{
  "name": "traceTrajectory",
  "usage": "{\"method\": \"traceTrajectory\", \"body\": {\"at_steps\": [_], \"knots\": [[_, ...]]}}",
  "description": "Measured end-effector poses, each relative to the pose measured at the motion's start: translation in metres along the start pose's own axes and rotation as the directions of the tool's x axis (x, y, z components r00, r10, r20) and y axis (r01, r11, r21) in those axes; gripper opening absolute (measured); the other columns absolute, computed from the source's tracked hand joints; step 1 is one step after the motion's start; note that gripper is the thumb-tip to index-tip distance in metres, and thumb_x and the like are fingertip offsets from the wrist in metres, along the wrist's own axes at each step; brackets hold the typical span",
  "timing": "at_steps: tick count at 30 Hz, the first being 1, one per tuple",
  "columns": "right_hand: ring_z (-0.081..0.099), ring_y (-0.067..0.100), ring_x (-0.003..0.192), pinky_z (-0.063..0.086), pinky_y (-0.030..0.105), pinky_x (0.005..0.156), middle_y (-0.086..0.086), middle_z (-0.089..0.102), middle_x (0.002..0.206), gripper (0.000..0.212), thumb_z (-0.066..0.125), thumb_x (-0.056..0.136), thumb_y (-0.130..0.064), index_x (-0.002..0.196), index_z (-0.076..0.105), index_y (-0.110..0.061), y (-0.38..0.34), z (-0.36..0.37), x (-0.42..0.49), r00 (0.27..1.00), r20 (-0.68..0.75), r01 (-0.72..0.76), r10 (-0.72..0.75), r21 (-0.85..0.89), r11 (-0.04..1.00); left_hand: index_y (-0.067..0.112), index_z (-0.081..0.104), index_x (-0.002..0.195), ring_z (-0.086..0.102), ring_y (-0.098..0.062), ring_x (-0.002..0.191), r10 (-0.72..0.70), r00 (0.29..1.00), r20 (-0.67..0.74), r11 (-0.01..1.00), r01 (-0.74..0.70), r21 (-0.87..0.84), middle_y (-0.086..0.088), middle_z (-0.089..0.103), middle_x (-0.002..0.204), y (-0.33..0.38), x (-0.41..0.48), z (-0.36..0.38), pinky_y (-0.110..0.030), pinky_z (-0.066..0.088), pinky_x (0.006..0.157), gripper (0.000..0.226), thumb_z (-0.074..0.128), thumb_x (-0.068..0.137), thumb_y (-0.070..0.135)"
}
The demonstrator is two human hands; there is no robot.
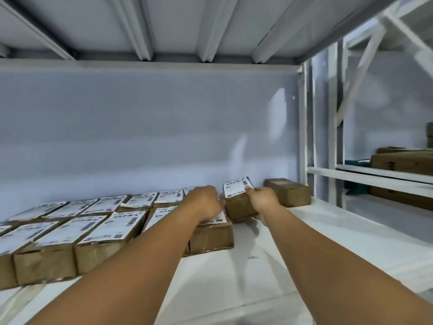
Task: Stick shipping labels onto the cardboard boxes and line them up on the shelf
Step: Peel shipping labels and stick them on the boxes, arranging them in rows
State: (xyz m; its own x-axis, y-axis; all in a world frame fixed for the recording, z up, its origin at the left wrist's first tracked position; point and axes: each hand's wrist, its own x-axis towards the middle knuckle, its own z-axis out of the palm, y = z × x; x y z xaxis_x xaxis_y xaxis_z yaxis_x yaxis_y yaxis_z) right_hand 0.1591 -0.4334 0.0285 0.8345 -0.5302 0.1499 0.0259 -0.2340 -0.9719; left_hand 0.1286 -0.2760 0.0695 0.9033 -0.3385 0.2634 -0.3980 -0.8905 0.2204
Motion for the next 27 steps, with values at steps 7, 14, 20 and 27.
{"method": "traceTrajectory", "body": {"at_steps": [7, 14, 20, 27], "knots": [[0.055, 0.034, 0.114, 0.042, 0.033, 0.094, 0.019, 0.061, 0.122, 0.051, 0.040, 0.098, -0.045, 0.115, 0.063, -0.002, 0.010, 0.031, 0.023, 0.998, -0.054, -0.042, 0.038, -0.068, 0.997, 0.013, 0.058, 0.109, 0.053, -0.029, 0.111, -0.021, 1.000, 0.010, 0.998, 0.020, 0.061, -0.011, 0.059, 0.121, -0.011, 0.014, 0.028, -0.031, 0.040, 0.080, 0.043, 0.042, 0.092, 0.049], [0.053, 0.029, 0.118, 0.040, 0.035, 0.102, 0.005, 0.059, 0.127, 0.050, 0.058, 0.087, -0.030, 0.133, 0.043, -0.020, 0.014, 0.044, 0.023, 0.997, 0.055, 0.054, -0.045, -0.178, 0.983, 0.013, 0.052, 0.120, 0.051, -0.031, 0.114, 0.011, 1.000, -0.004, 0.994, -0.010, 0.109, -0.014, 0.055, 0.126, -0.009, 0.009, 0.030, -0.034, 0.040, 0.083, 0.043, 0.036, 0.094, 0.044], [0.042, 0.031, 0.125, 0.034, 0.032, 0.102, 0.011, 0.050, 0.133, 0.041, 0.050, 0.090, -0.033, 0.131, 0.049, -0.033, 0.019, 0.051, 0.019, 0.993, 0.067, 0.116, -0.101, -0.284, 0.952, 0.017, 0.061, 0.101, 0.056, -0.028, 0.100, 0.023, 0.974, -0.224, 0.991, 0.007, 0.132, -0.008, 0.060, 0.109, -0.007, 0.001, 0.031, -0.030, 0.038, 0.069, 0.029, 0.043, 0.090, 0.038], [0.042, 0.029, 0.127, 0.033, 0.034, 0.109, 0.011, 0.043, 0.137, 0.046, 0.050, 0.089, -0.029, 0.135, 0.047, -0.031, 0.020, 0.046, 0.015, 0.981, 0.074, 0.195, -0.181, -0.299, 0.934, 0.017, 0.060, 0.106, 0.060, -0.030, 0.097, 0.178, 0.911, -0.372, 0.941, -0.048, 0.335, -0.008, 0.063, 0.103, -0.002, -0.007, 0.026, -0.029, 0.033, 0.065, 0.027, 0.038, 0.097, 0.029]]}}
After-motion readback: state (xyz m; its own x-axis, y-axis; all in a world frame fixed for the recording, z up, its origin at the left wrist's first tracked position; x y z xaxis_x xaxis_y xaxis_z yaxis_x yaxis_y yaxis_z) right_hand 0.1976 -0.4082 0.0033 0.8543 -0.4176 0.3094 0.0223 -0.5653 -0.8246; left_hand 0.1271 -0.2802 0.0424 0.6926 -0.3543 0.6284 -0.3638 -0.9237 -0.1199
